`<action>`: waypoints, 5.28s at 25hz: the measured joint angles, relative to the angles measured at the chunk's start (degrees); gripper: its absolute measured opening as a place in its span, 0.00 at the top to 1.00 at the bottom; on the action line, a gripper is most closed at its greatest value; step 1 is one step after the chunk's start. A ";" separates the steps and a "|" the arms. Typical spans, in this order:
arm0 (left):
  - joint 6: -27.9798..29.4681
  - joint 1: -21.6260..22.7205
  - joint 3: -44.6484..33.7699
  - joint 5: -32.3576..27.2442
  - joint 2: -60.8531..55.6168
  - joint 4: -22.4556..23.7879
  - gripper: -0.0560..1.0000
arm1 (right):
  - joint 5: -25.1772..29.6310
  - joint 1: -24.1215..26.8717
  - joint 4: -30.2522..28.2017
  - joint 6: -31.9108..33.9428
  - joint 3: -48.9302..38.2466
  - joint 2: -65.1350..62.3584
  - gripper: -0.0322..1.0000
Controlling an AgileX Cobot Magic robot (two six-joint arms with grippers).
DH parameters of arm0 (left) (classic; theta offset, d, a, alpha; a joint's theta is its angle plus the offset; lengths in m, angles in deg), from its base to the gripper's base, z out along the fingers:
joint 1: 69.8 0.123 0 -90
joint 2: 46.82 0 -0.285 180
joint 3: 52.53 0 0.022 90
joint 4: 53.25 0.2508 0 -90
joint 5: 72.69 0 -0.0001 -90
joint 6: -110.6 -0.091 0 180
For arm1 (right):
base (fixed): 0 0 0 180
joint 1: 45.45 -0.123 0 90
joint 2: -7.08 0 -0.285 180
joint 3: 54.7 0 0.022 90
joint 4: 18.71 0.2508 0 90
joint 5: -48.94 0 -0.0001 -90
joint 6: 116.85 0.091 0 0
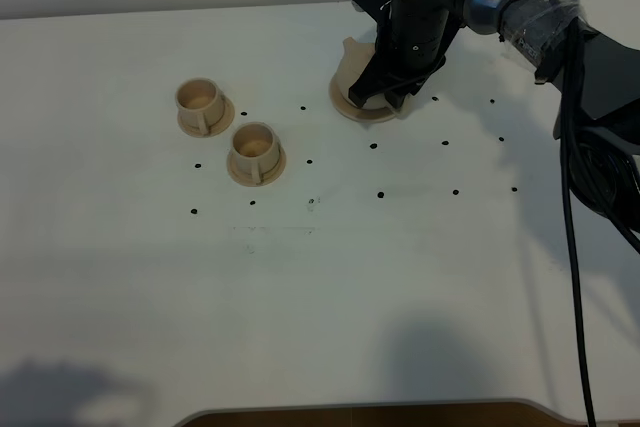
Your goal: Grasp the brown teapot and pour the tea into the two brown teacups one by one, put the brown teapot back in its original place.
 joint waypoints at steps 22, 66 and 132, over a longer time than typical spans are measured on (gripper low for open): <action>0.00 0.00 0.00 0.00 0.00 0.00 0.63 | 0.62 0.00 -2.25 -4.07 1.06 0.07 0.64; 0.00 0.00 0.00 0.00 0.00 0.00 0.63 | 2.01 0.05 -0.56 -9.09 2.82 1.09 0.88; 0.00 0.00 0.00 0.00 0.00 0.00 0.63 | -9.40 -17.24 -19.76 -14.52 11.72 3.98 0.88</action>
